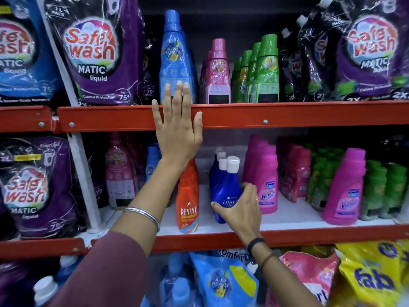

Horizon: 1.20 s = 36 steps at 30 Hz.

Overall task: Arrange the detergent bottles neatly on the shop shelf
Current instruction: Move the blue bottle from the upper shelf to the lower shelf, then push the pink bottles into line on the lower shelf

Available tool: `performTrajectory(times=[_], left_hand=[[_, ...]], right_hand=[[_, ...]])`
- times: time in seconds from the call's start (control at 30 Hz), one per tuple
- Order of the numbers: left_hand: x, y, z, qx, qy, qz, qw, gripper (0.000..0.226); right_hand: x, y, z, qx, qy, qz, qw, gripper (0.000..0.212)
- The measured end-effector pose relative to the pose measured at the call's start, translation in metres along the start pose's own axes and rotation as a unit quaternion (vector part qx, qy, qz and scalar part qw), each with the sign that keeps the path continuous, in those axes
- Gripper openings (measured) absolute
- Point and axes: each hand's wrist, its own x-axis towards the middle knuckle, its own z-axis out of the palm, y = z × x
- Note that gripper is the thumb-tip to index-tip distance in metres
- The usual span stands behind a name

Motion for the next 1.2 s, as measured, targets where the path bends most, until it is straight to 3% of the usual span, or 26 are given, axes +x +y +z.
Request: performTrajectory(times=[0.6, 0.77, 1.03, 1.13, 1.2], left_hand=[[0.000, 0.000, -0.001, 0.005, -0.006, 0.004, 1.000, 0.055], [-0.001, 0.013, -0.005, -0.014, -0.026, -0.008, 1.000, 0.056], [0.012, 0.063, 0.002, -0.053, -0.036, 0.029, 0.998, 0.059], [0.016, 0.071, 0.007, -0.040, -0.035, 0.025, 0.998, 0.059], [0.015, 0.071, 0.011, -0.023, -0.033, 0.025, 0.999, 0.058]], right_hand=[[-0.011, 0.027, 0.017, -0.083, -0.034, 0.003, 0.996, 0.083], [0.002, 0.048, -0.022, -0.044, 0.024, 0.015, 0.999, 0.081], [0.062, 0.112, -0.115, 0.002, 0.246, 0.020, 0.969, 0.053], [0.083, 0.139, -0.141, -0.028, 0.272, 0.061, 0.960, 0.061], [0.092, 0.151, -0.153, -0.042, 0.247, 0.092, 0.964, 0.071]])
